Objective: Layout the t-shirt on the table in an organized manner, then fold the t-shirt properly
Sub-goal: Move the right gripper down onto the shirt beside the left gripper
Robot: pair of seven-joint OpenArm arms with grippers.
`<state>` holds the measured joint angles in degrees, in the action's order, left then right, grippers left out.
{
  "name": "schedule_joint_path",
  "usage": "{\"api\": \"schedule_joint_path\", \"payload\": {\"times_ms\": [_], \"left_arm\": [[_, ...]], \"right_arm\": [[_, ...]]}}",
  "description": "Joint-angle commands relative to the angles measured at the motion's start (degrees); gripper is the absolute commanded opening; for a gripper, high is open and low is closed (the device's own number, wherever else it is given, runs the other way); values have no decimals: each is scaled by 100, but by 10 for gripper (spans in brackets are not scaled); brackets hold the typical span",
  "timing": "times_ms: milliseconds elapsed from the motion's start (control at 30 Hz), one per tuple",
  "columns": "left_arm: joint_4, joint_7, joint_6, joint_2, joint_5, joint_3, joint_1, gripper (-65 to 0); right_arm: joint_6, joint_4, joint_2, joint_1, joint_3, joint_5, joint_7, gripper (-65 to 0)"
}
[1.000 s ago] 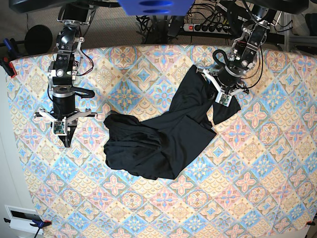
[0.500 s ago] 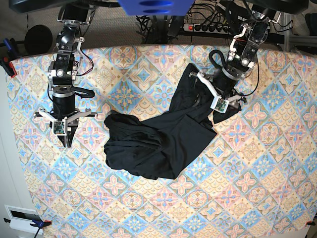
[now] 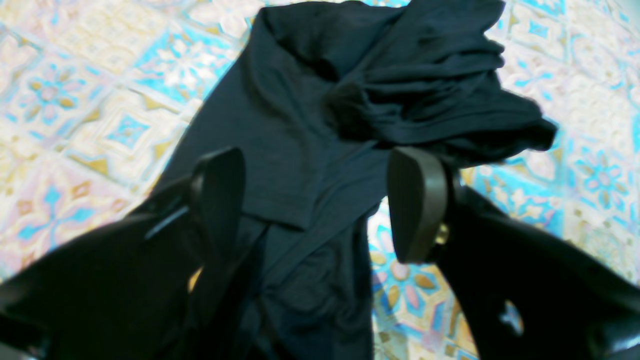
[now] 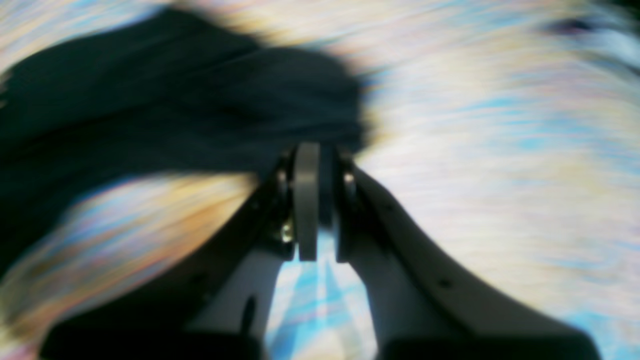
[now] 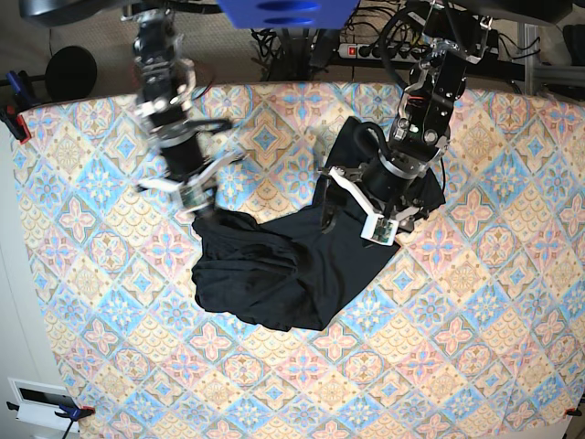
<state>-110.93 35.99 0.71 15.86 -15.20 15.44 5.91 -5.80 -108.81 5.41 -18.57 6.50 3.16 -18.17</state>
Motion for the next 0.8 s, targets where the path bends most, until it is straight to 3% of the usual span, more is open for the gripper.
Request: {"api": "schedule_joint_path", "payload": {"times_ms": [0, 67, 200, 300, 400, 467, 567, 767], "left_arm": [[-102, -122, -5, 19, -5, -28, -68, -217], [-102, -122, -5, 27, 48, -28, -68, -217], [-102, -131, -23, 1, 698, -28, -24, -220], [-5, -139, -23, 1, 1067, -28, 64, -258], [56, -139, -14, 10, 1261, -28, 160, -371], [56, -148, -14, 19, 1278, -28, 301, -492], [56, -148, -14, 27, 1278, -37, 407, -650], [21, -183, 4, 1, 1226, -599, 785, -650]], "right_arm": [[75, -130, 52, -47, 172, 5, 178, -600], [75, -130, 70, -161, 515, 14, 178, -600], [75, -130, 413, -152, 1165, 14, 151, -600], [75, -130, 501, -117, 1508, 14, 134, -599], [75, -94, 474, 191, 1613, 14, -341, -599], [75, -86, 457, 463, 1622, 14, -745, -599], [75, -77, 457, 877, 1631, 14, -912, -599], [75, 73, 369, 1351, 1754, 5, -939, -599]]}}
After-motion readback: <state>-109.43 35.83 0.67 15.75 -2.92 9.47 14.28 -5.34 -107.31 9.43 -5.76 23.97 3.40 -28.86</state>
